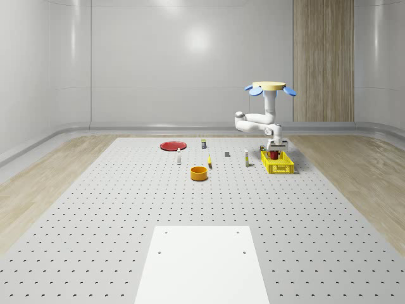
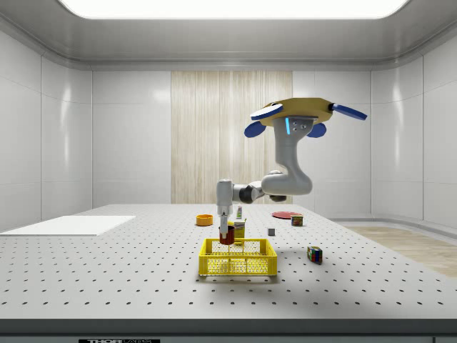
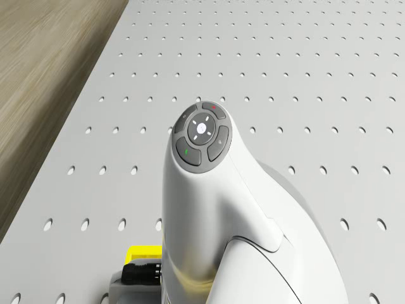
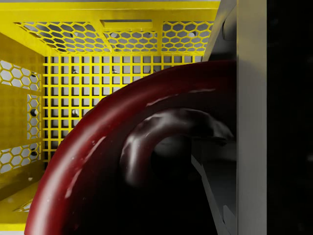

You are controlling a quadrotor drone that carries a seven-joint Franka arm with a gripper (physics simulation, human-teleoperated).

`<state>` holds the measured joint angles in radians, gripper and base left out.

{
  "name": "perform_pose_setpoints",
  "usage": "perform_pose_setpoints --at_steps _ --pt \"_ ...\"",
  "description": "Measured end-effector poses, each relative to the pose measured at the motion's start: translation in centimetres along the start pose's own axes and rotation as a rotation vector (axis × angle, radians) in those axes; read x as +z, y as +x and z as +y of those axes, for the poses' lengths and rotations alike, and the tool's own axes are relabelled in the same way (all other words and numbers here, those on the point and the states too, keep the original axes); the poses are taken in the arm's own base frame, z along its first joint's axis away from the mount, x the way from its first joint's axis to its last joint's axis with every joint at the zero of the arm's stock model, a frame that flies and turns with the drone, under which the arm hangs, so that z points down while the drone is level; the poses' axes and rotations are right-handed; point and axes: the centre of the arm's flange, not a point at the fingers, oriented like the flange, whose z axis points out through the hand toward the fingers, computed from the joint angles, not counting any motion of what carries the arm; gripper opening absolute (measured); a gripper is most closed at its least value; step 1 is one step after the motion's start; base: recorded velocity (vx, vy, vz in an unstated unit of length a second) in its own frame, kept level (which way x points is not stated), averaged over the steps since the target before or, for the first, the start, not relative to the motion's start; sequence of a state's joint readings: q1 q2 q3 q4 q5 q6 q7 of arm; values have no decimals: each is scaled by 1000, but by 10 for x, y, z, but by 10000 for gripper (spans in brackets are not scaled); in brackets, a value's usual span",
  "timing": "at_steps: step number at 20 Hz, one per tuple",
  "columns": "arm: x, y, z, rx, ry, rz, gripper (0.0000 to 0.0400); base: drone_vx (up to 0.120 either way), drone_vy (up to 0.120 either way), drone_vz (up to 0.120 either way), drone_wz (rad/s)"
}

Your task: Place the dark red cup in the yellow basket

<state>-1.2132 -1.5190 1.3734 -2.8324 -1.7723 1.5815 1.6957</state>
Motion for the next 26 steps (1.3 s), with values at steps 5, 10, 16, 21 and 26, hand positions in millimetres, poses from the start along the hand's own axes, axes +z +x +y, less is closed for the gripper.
perform_pose_setpoints --at_steps 5,10,16,21,26 --pt "12 -2 -2 0 0 0 100 0 0 0 0" --pt "17 -13 -12 0 0 0 100 0 0 0 0" --pt "29 -20 -20 0 0 0 100 0 0 0 0" --pt "35 -22 -22 0 0 0 280 0 0 0 0" --pt "24 -22 -22 0 0 0 366 0 0 0 0"
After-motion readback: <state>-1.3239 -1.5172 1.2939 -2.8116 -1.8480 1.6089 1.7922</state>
